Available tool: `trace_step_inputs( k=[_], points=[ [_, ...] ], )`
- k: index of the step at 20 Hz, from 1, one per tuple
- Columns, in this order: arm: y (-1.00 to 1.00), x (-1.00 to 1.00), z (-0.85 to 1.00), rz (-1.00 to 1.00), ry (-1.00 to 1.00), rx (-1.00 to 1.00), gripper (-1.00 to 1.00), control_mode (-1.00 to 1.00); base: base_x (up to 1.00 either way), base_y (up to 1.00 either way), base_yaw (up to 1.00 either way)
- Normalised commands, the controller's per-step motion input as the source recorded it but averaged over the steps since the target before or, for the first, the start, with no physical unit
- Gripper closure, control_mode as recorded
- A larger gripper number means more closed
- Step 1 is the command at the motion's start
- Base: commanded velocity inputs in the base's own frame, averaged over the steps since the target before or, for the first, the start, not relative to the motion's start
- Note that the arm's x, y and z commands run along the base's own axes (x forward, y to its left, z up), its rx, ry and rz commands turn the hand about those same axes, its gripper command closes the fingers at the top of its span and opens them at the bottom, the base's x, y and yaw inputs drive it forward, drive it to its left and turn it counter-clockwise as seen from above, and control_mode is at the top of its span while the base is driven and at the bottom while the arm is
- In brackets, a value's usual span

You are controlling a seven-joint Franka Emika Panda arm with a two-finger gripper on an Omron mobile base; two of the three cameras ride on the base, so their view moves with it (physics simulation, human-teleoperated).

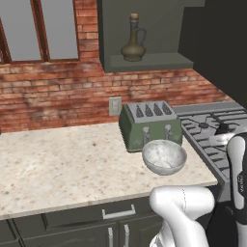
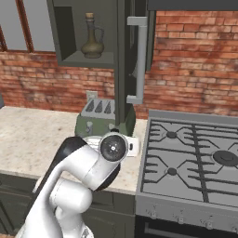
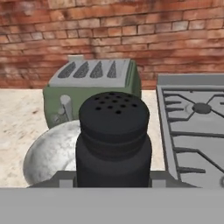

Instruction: Retrieve the bottle and the shaker from the cabinet and place them next to the mixing bowl on the counter. Then add garlic from the fridge to the mixing bowl.

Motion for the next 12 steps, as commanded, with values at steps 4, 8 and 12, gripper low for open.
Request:
trace_step_inputs(
  k=[4,8,12],
  points=[
    [-0.15,0.06,-0.23,0.15,-0.10,0.00,1.00,-1.00,0.00,0.00,0.00],
    [-0.22,0.20,-0.30,0.14,-0.07,0.00,1.00,-1.00,0.00,0.00,0.00],
    [-0.11,0.31,-0.08,0.17,-0.08,0.00,1.00,-1.00,0.00,0.00,0.00]
  ],
)
